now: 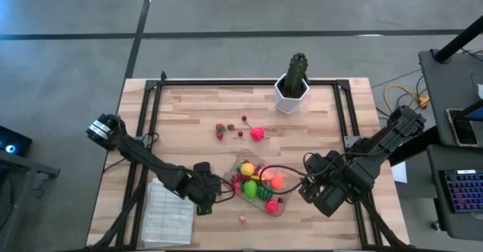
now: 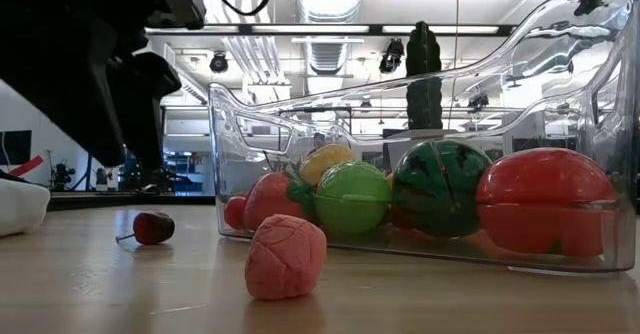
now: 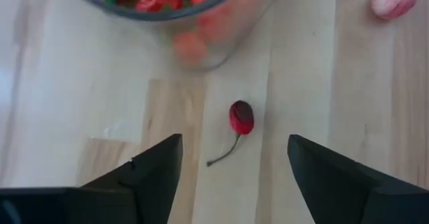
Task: Pick and placing Produce into tupperware
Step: Put the red cherry into the transparent bin
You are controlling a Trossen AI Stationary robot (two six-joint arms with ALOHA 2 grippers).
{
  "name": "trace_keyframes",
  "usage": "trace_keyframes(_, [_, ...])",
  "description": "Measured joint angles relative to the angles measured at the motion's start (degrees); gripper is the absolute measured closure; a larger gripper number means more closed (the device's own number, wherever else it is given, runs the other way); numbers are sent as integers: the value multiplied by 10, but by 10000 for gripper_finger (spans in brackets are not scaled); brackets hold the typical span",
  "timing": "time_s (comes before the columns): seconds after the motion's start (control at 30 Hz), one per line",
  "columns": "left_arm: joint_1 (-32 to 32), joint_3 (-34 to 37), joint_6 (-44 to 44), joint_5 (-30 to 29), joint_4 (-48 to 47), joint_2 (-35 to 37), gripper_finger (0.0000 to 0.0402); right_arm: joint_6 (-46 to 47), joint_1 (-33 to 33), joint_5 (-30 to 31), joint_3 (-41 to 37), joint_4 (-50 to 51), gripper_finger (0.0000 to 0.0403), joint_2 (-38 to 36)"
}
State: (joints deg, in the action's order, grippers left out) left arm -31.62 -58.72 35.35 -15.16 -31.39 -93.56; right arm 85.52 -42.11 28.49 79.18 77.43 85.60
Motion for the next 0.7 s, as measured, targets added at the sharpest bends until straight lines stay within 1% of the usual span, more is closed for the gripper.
trace_keyframes(0.13, [-4,0,-1,-3,24,-14,151,0,0,0,-2,0,139,0])
trace_keyframes(0.23, [-4,2,-2,-11,38,-26,166,0,0,0,-2,0,137,0])
trace_keyframes(0.47, [-4,4,0,-14,39,-62,198,0,0,0,-2,0,132,0])
trace_keyframes(0.7, [-4,5,3,-14,73,-73,208,0,0,0,-2,0,139,0])
